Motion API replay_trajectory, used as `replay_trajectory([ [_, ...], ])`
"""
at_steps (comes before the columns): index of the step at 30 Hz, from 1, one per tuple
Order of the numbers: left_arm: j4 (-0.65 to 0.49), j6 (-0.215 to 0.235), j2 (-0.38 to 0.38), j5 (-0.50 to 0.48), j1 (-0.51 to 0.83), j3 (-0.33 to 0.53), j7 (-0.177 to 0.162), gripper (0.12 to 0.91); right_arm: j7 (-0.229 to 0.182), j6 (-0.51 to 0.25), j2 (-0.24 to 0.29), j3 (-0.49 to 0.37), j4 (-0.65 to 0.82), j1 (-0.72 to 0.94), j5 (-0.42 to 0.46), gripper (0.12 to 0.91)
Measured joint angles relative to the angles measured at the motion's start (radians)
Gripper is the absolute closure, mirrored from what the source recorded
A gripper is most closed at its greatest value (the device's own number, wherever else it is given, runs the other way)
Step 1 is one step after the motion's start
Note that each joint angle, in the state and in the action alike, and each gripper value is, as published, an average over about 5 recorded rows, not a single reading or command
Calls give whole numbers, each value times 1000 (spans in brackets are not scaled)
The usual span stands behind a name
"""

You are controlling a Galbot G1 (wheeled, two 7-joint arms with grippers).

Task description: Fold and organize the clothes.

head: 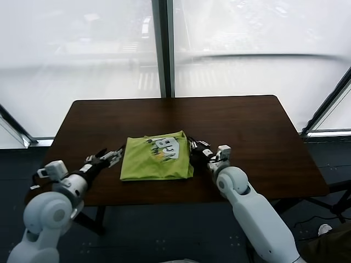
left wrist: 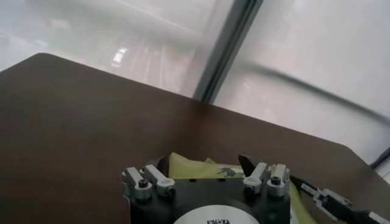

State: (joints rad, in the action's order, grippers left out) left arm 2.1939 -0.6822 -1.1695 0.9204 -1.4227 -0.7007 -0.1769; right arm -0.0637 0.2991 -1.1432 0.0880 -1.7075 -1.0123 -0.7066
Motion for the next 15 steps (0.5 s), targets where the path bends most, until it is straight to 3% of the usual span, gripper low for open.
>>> replay_trajectory([
  [5, -3, 1, -9, -12, 0, 8, 1, 123, -14, 12, 12, -18, -42, -35, 21, 271],
  [8, -3, 1, -13, -18, -3, 11, 1, 123, -15, 15, 3, -32, -46, -35, 27, 152],
  [15, 7, 4, -16, -27, -21, 0, 6, 123, -23, 20, -32, -68, -27, -10, 52, 119],
])
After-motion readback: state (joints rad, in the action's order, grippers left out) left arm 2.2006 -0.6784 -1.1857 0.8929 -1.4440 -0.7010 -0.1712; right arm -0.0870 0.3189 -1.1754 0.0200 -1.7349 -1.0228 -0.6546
